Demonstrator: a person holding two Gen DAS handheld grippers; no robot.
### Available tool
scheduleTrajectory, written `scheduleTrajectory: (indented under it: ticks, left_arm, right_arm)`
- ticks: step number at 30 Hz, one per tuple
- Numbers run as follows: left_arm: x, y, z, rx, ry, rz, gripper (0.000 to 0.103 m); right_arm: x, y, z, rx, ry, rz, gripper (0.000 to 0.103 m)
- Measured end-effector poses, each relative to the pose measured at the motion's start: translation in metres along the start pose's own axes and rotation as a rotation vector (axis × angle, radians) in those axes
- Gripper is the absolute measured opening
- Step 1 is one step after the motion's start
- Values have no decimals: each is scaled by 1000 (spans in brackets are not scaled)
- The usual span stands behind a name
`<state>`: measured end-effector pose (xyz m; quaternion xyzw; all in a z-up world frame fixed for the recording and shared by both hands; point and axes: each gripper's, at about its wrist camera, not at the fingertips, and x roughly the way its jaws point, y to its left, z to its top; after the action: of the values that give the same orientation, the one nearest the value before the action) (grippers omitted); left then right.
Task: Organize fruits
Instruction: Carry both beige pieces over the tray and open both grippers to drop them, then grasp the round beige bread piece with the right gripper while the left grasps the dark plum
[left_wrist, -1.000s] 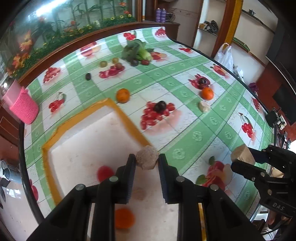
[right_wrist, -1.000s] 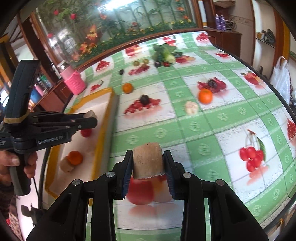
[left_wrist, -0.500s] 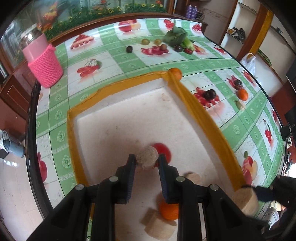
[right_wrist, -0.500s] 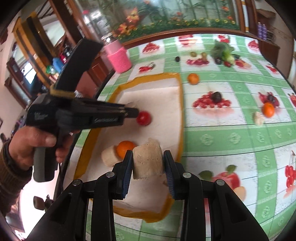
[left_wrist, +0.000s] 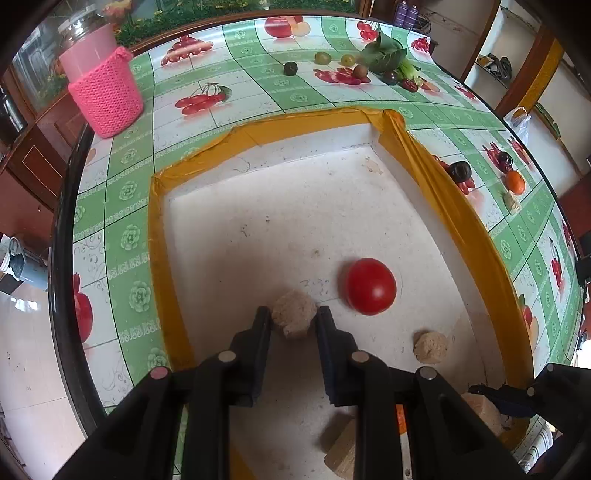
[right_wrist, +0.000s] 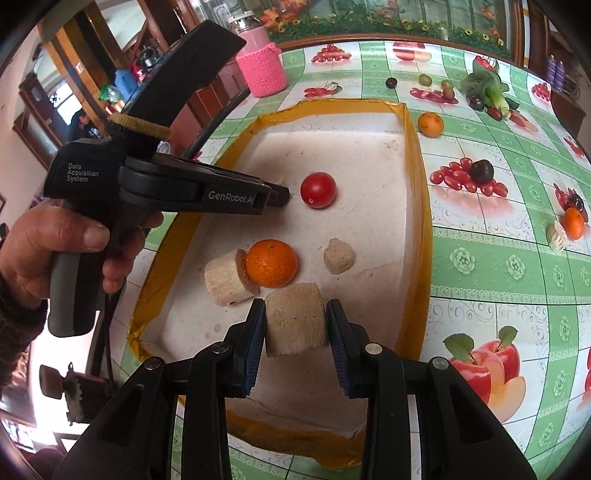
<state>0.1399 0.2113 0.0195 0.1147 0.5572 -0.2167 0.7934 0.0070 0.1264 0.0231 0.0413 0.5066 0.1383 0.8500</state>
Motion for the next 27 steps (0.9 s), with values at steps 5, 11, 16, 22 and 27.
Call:
scheduleTrajectory:
  ticks: [5, 11, 16, 22, 27]
  left_arm:
    - [1, -5, 0, 21, -8, 27, 28]
    - [1, -4, 2, 11, -2, 23, 30]
    - [1, -6, 0, 16, 2, 36, 37]
    - [-1, -3, -3, 3, 1, 59, 43]
    - [-7, -6, -6, 11, -12, 84, 49]
  right_arm:
    - [4, 5, 1, -46, 10, -27, 32]
    - [5, 5, 2, -47, 8, -28, 35]
    - [5, 5, 3, -44, 9, -26, 36]
    - [0, 3, 0, -20, 8, -8, 37]
    - [-7, 0, -3, 5, 0, 13, 39]
